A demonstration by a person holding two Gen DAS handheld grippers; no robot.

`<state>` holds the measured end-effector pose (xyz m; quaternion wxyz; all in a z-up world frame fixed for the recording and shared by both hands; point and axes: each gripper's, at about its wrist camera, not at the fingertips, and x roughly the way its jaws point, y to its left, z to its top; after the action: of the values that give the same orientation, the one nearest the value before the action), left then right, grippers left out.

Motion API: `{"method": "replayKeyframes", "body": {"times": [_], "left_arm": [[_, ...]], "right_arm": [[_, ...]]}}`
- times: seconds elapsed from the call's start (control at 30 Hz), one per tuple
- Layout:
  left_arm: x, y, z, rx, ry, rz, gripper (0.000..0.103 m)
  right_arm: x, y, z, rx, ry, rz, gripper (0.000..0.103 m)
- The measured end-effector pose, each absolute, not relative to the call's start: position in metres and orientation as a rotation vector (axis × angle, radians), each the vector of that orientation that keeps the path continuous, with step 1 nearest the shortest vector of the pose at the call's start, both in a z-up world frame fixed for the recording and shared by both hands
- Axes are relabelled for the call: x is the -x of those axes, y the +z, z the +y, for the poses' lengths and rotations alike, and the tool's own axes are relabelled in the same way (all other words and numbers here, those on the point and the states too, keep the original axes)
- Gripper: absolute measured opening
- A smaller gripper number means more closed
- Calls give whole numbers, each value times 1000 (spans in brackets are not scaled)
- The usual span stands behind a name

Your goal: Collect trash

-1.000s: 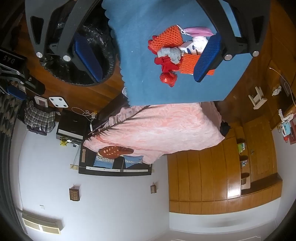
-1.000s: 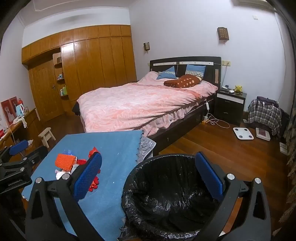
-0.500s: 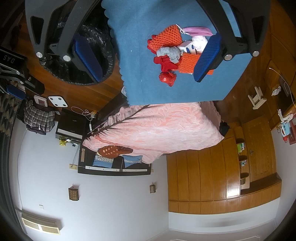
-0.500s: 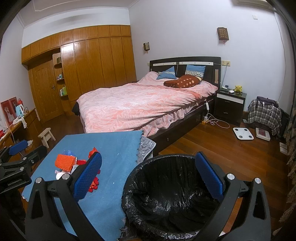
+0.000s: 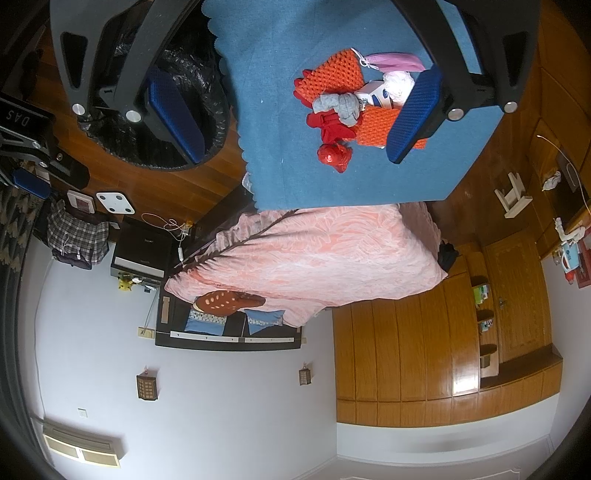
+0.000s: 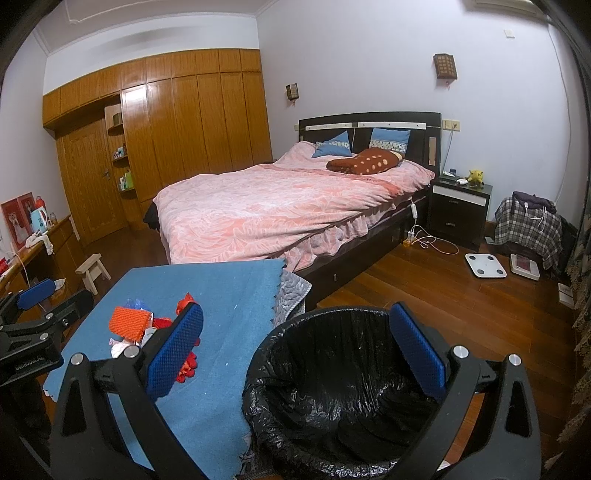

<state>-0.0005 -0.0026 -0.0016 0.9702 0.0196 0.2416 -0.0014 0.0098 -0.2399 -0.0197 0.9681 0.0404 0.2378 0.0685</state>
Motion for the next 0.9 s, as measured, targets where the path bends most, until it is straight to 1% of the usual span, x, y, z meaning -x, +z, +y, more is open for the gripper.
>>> {"method": "replayKeyframes", "body": {"times": [0.9], "left_arm": [[1,-3,-2,-38,-3,491,97]], "right_arm": [[-12,-23,-238,-81,139,484,98]]}}
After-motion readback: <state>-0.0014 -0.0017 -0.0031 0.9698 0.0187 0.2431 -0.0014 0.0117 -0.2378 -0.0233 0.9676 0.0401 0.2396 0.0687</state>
